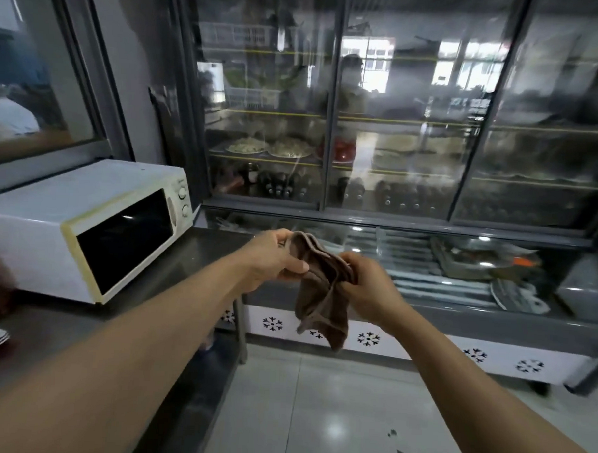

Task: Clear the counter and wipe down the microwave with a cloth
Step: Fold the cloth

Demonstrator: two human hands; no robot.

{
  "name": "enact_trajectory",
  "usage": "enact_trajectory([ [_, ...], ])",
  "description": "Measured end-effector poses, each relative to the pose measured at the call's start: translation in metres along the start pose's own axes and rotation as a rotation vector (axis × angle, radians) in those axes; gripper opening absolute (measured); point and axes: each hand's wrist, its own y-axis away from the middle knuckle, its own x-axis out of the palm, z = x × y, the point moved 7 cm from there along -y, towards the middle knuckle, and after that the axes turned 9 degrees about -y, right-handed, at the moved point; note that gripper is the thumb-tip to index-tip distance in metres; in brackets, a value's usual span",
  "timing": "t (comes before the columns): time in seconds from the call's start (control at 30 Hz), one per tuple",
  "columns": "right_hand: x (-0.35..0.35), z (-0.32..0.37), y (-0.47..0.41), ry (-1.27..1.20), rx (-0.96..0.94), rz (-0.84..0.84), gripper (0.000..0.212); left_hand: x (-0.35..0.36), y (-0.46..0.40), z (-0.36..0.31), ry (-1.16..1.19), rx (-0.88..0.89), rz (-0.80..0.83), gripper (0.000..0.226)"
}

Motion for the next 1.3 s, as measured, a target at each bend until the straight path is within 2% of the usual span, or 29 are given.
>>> enact_trajectory([
  [0.13, -0.015, -0.026, -0.051, -0.012, 0.018, -0.048, 0.033, -0.011, -0.054, 0.000, -0.060, 0.002, 0.034, 0.037],
  [0.3, -0.031, -0.060, -0.126, -0.176, 0.132, -0.088, 0.022, -0.042, -0.131, 0.001, -0.139, -0.050, -0.082, 0.016],
  [0.5, -0.020, -0.081, -0.194, -0.546, 0.294, -0.031, 0.025, -0.060, -0.198, -0.012, -0.075, -0.009, -0.164, 0.026],
  [0.57, -0.016, -0.082, -0.213, -0.573, 0.293, 0.012, 0.039, -0.063, -0.216, -0.021, -0.107, 0.038, -0.165, 0.027],
  [0.63, -0.017, -0.083, -0.231, -0.489, 0.269, 0.041, 0.053, -0.069, -0.230, -0.029, -0.136, 0.077, -0.180, 0.027],
  [0.77, -0.026, -0.081, -0.266, -0.307, 0.107, 0.033, 0.079, -0.073, -0.260, -0.046, -0.197, 0.197, -0.184, 0.036],
  [0.87, -0.032, -0.081, -0.298, -0.117, -0.073, 0.045, 0.070, -0.074, -0.286, -0.057, -0.311, 0.281, -0.251, 0.051],
  [0.93, -0.035, -0.084, -0.321, -0.038, -0.156, 0.108, 0.060, -0.071, -0.303, -0.067, -0.428, 0.337, -0.300, 0.046],
  [1.03, -0.039, -0.099, -0.357, -0.121, -0.136, 0.278, 0.048, -0.058, -0.329, -0.085, -0.597, 0.404, -0.297, 0.032],
  [1.17, -0.038, -0.129, -0.400, -0.119, -0.161, 0.501, 0.015, -0.049, -0.362, -0.090, -0.750, 0.316, -0.303, 0.030],
  [1.3, -0.038, -0.143, -0.428, -0.180, -0.279, 0.587, 0.016, -0.051, -0.378, -0.090, -0.874, 0.156, -0.388, 0.023],
])
